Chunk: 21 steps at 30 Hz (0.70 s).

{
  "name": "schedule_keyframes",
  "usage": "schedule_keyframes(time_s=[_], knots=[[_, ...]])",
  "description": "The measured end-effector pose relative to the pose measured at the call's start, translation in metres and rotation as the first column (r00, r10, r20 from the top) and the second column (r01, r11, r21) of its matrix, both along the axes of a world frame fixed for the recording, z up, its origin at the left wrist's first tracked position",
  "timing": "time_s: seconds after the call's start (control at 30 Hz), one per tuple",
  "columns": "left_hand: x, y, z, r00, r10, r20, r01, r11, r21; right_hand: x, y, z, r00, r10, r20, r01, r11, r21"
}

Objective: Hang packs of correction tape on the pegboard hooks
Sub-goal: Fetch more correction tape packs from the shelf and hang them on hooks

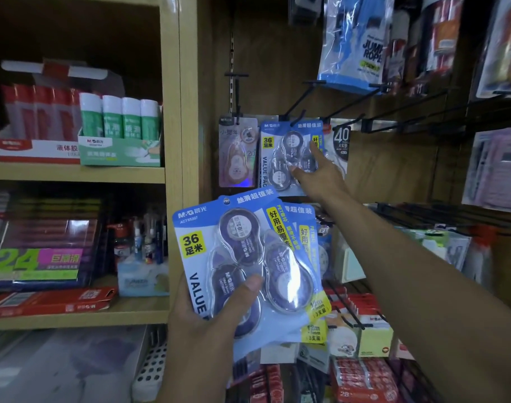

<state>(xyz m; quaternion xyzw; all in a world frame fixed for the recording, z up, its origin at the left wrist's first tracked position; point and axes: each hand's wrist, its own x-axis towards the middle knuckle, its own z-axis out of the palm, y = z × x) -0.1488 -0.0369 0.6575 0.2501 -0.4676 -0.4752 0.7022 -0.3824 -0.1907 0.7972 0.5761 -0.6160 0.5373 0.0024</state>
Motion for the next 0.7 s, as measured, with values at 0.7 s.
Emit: schedule_keyframes(time_s=[0.7], knots=[[-0.009,-0.008,0.0,0.983,-0.183,-0.013,0.183,0.98,0.082,0.057,0.174,-0.065,0.906,0.423,0.01,-0.423,0.905,-0.037]])
